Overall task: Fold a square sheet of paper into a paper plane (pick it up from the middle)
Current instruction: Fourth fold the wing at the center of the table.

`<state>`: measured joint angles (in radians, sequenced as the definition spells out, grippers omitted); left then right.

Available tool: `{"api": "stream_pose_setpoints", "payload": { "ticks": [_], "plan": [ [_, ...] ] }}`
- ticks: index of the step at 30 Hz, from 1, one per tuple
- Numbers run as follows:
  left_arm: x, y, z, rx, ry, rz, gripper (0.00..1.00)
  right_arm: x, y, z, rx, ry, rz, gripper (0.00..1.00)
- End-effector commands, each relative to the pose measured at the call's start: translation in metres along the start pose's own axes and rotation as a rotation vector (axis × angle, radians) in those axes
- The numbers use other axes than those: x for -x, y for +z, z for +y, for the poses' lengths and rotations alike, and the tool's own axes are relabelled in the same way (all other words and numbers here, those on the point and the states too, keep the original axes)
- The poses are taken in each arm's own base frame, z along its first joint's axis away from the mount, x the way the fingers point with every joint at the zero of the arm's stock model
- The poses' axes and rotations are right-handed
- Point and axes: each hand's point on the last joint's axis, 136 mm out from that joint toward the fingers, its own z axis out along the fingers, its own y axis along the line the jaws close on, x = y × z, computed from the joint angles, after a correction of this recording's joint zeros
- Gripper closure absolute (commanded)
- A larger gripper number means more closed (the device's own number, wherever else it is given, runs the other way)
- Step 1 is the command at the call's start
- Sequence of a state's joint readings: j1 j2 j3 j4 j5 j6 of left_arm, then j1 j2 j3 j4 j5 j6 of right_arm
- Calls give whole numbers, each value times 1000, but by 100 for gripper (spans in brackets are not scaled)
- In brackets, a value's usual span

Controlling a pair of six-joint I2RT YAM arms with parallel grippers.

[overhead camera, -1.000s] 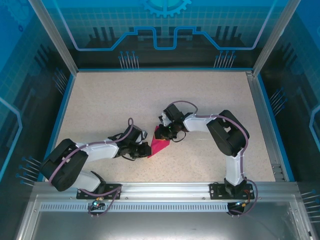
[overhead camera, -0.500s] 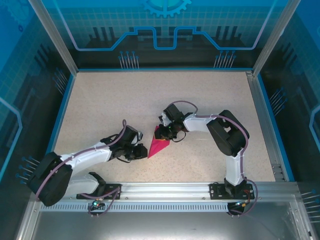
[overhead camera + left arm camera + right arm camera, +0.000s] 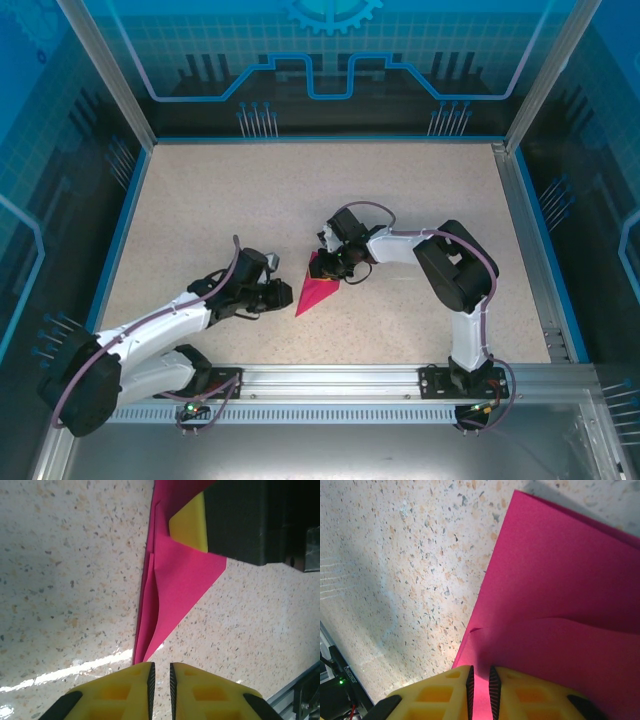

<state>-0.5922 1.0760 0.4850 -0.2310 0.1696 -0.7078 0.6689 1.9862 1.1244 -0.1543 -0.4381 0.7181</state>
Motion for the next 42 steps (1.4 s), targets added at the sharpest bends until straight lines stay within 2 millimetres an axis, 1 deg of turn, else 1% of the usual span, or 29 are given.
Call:
{"api": "stream_pose_setpoints", "payload": {
  "ticks": [1, 7, 11, 17, 24, 27, 30, 34, 38, 42],
  "plan": [
    [16, -4, -9, -20, -6, -74, 80, -29, 25, -64, -191, 71, 55, 79],
    [25, -2, -8, -24, -24, -127, 80, -35, 29, -71, -205, 81, 64, 79],
    [30, -3, -9, -28, -31, -153, 80, -36, 31, -71, -210, 75, 68, 79],
    [31, -3, -8, -24, -31, -161, 80, -34, 34, -68, -211, 70, 75, 79],
    [25, -4, -9, -41, -21, -144, 80, -33, 32, -67, -230, 64, 70, 79],
    [22, -5, -13, -57, -3, -121, 77, -33, 32, -68, -236, 68, 71, 79],
    [16, -4, -16, -70, 7, -85, 77, -34, 31, -68, -237, 71, 69, 79],
    [14, -1, -21, -96, 12, -59, 76, -33, 33, -69, -239, 74, 66, 79],
    [12, 8, -34, -129, 25, 11, 76, -34, 37, -68, -221, 80, 72, 79],
    [9, 20, -42, -155, 30, 71, 77, -32, 36, -67, -225, 78, 70, 79]
  ]
}}
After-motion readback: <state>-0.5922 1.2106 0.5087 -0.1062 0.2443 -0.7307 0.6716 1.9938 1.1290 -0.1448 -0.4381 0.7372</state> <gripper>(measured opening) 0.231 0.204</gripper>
